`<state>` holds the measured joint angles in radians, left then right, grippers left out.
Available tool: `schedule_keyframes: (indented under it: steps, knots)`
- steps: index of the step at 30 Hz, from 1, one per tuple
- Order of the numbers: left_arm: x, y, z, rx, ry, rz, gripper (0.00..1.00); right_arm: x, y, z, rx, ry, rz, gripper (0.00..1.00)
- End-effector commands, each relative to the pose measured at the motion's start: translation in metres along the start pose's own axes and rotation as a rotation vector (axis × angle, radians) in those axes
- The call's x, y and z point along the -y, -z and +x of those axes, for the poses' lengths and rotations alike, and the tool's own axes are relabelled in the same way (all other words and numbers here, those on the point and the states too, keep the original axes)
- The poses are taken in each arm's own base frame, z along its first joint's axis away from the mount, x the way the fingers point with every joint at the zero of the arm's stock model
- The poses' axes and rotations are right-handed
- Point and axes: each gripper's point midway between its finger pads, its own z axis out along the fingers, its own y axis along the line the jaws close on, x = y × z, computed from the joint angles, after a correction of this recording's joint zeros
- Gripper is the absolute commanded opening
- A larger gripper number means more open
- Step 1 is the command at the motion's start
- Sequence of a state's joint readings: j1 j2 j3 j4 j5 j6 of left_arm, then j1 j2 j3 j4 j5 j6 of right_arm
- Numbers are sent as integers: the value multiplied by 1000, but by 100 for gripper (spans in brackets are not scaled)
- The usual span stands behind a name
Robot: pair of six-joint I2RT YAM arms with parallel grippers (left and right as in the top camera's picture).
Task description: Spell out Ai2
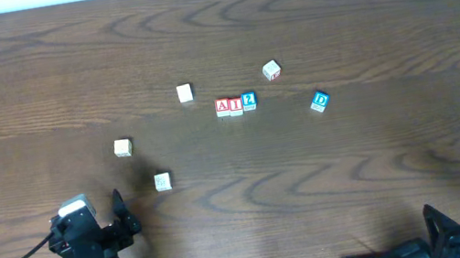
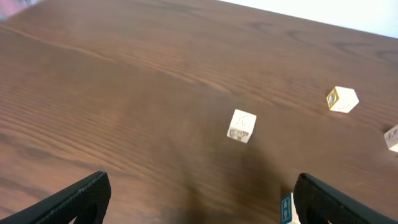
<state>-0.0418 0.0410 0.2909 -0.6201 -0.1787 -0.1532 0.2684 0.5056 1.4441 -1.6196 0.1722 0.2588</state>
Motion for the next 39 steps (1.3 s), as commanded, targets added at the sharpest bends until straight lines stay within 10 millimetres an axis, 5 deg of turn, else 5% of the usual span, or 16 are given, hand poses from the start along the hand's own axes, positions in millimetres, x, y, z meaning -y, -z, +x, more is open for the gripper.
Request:
schedule_keyframes:
  steps: [1, 12, 39]
  knots:
    - [2, -4, 4, 13, 18, 14, 95, 1, 0, 0, 2, 3, 1, 99]
    - [4, -25, 29, -9, 13, 24, 95, 1, 0, 0, 2, 3, 1, 99]
    - [6, -26, 29, -10, -2, 33, 95, 1, 0, 0, 2, 3, 1, 99]
